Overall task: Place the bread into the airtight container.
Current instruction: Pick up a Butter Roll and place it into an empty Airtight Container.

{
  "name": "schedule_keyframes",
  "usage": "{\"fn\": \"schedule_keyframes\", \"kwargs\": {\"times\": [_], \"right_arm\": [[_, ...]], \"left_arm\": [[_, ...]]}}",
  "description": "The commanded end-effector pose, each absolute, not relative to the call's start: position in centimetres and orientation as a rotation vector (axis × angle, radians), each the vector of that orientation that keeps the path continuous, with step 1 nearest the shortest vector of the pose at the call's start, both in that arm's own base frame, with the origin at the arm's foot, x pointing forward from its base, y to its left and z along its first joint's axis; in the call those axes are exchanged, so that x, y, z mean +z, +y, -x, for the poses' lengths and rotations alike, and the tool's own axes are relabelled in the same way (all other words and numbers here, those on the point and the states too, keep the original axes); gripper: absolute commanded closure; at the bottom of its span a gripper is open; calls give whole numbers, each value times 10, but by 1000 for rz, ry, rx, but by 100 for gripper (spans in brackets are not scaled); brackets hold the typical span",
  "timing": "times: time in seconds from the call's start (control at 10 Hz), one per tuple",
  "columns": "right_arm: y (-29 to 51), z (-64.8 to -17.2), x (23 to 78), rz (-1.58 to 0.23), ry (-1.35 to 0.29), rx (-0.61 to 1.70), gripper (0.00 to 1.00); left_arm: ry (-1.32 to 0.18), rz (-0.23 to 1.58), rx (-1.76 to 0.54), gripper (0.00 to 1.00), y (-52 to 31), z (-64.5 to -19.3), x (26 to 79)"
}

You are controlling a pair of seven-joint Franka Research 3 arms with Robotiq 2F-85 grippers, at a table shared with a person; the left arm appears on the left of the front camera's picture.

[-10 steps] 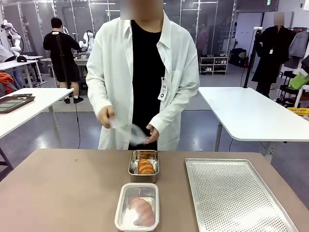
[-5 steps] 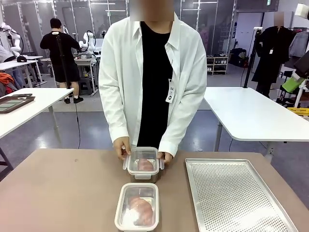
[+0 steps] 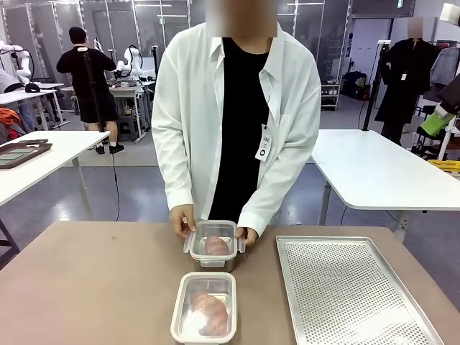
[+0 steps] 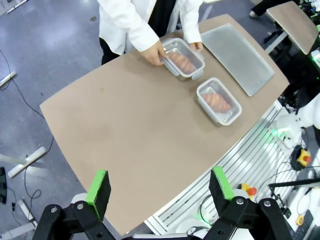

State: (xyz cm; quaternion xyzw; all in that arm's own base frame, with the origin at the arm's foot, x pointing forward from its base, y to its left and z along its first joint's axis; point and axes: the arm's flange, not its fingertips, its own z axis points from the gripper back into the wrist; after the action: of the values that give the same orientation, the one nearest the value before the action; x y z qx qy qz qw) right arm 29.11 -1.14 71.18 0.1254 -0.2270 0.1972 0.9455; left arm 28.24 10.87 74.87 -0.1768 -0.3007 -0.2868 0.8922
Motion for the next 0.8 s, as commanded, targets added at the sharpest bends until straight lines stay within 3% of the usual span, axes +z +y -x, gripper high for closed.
{"fn": "schedule_keyframes", "kwargs": {"times": [0.0, 0.7], "right_arm": [[-12, -292, 713, -262, -466, 406, 0], [-12, -292, 713, -262, -466, 406, 0]], "left_arm": [[-631, 370, -618, 0, 108, -281, 750], [-631, 370, -618, 0, 108, -281, 750]]}}
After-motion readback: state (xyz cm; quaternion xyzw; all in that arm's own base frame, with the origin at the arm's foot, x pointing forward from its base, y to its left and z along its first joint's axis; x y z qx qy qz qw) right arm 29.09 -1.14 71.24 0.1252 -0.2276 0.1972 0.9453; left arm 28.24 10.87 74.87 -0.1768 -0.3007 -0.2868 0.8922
